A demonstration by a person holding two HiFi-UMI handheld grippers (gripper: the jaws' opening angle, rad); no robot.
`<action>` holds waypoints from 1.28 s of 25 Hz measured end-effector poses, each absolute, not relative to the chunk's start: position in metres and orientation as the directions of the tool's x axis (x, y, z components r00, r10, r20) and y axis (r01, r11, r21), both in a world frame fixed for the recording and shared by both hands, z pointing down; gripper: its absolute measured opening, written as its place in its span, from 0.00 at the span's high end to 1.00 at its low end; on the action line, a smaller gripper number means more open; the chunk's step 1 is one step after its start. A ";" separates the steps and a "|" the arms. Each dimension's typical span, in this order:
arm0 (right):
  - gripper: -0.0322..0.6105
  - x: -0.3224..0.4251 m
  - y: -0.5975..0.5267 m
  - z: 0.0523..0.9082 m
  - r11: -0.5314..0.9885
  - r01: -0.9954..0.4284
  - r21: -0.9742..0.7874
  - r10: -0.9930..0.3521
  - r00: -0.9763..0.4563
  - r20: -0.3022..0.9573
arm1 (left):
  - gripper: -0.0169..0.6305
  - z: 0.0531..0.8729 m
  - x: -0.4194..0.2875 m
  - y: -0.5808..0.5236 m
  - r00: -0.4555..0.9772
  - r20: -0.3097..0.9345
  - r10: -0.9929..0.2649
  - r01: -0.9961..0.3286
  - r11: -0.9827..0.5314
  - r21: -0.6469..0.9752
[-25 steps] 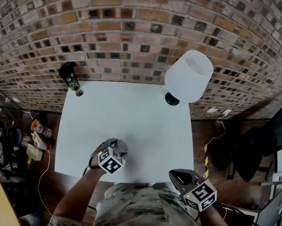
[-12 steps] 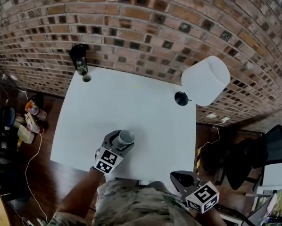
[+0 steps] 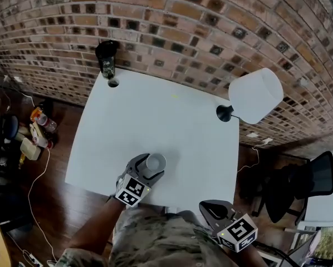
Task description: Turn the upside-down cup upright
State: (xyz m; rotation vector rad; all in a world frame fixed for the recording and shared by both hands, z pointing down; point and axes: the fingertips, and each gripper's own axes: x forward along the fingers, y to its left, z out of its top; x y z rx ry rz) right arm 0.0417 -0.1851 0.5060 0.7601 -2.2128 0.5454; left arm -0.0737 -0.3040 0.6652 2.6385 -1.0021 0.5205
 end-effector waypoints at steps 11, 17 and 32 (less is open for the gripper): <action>0.92 0.035 -0.146 0.525 0.772 -0.608 -0.186 -0.309 -0.615 0.726 | 0.39 0.631 -0.107 -0.262 0.647 0.416 -0.639 -0.726 -0.683 0.081; 0.91 0.064 -0.101 0.515 0.849 -0.498 -0.180 -0.286 -0.717 0.636 | 0.43 0.556 -0.100 -0.124 0.676 0.396 -0.622 -0.728 -0.645 0.232; 0.89 0.190 0.113 0.469 0.931 -0.285 -0.228 -0.142 -0.859 0.492 | 0.66 0.421 0.053 0.189 0.502 0.360 -0.787 -0.862 -0.419 0.286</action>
